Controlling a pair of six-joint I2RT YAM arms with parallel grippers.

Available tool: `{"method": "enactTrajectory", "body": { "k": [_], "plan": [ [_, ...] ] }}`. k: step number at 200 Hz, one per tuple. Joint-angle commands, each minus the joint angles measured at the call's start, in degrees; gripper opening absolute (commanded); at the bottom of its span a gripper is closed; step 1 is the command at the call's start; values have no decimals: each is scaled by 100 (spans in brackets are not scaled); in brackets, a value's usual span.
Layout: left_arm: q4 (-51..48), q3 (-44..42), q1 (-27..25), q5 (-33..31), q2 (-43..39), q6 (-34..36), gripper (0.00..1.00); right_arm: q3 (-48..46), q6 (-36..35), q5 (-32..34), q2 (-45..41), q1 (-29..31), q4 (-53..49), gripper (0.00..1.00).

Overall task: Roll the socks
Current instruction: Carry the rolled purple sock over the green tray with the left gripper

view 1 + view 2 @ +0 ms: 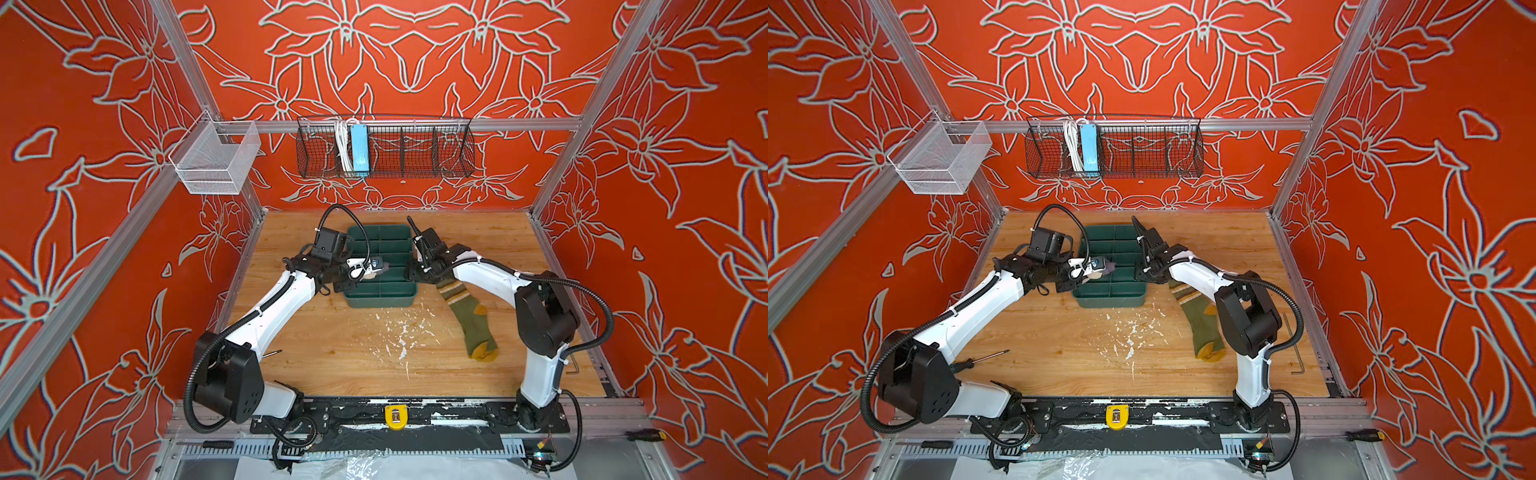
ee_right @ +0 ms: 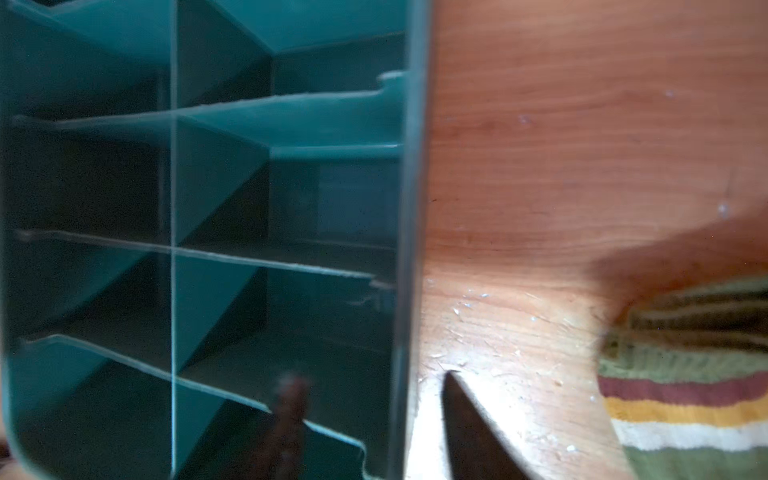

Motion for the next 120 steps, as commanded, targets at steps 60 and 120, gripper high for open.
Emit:
{"method": "enactTrajectory", "body": {
  "k": [60,120],
  "plan": [
    [775,-5,37,-295,665,339,0,-954,-249,-23,-2060,-172,-384,83],
    [420,-15,44,-598,1120,653,0,-1805,-243,-52,-2898,-511,-365,84]
  ]
}}
